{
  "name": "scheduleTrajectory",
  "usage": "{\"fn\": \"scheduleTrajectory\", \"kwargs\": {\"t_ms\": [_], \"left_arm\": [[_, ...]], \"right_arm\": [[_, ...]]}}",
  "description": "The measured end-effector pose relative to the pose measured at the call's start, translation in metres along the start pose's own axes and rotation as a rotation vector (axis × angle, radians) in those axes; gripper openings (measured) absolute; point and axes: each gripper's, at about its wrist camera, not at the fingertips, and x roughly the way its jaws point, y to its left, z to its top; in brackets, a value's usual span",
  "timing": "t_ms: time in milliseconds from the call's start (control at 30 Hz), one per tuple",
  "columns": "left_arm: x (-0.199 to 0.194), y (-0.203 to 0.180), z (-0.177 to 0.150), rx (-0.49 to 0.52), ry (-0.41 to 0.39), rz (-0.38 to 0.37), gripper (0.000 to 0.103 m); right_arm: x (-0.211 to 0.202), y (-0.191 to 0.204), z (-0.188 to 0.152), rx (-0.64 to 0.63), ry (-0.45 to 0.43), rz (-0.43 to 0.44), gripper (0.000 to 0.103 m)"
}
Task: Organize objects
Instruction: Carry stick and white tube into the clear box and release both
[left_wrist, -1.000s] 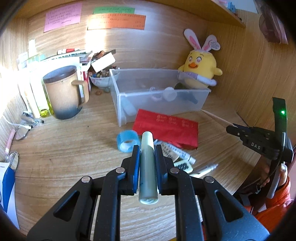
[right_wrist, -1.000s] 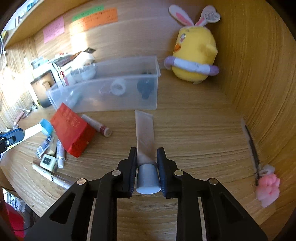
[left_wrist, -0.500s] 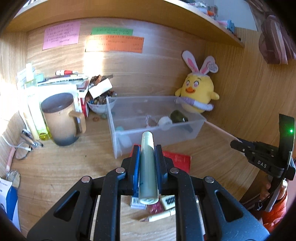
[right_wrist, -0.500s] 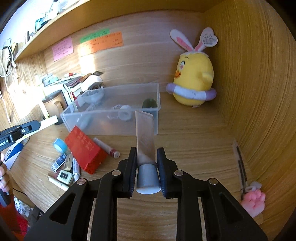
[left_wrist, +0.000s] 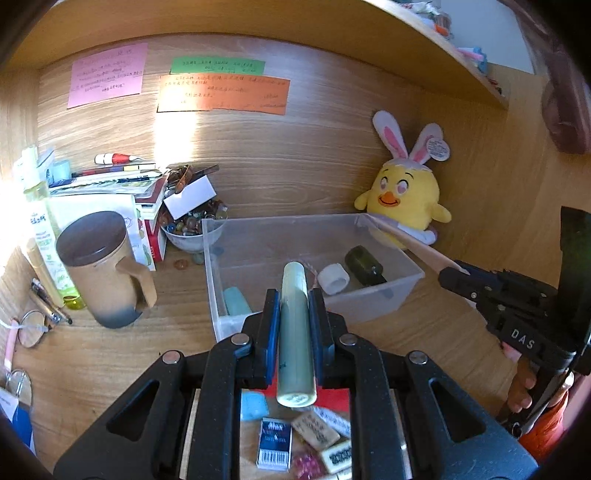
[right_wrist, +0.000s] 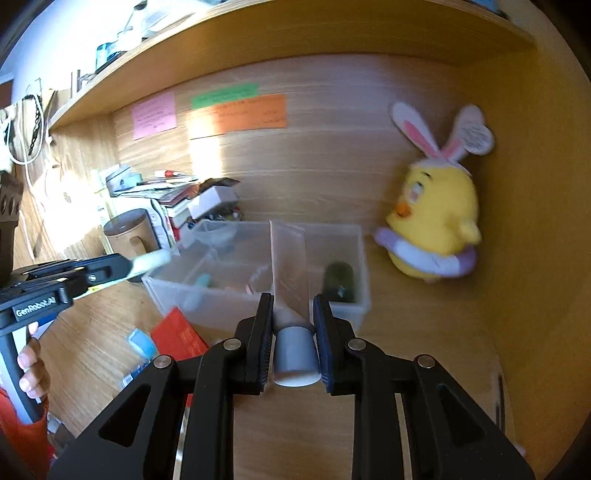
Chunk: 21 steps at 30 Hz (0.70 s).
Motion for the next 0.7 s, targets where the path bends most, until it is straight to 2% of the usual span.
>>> {"fn": "scheduleTrajectory", "kwargs": {"t_ms": [200,367,700], "left_arm": [[0.027,0.007,0.011,-0.038,0.039,-0.011,0.015],[0.047,0.009,0.018,-0.032,0.073,0.002,0.015],[0.087,0.010,0.029,-0.010,0.149,0.006,0.015]], "right_arm": [[0.040,0.014,0.018,-0.004,0.043,0.069,0.019],[0.071,0.023,0.027,-0.015,0.105,0.130,0.019],[0.111,0.019,0.041,-0.091,0.198,0.127,0.019]]}}
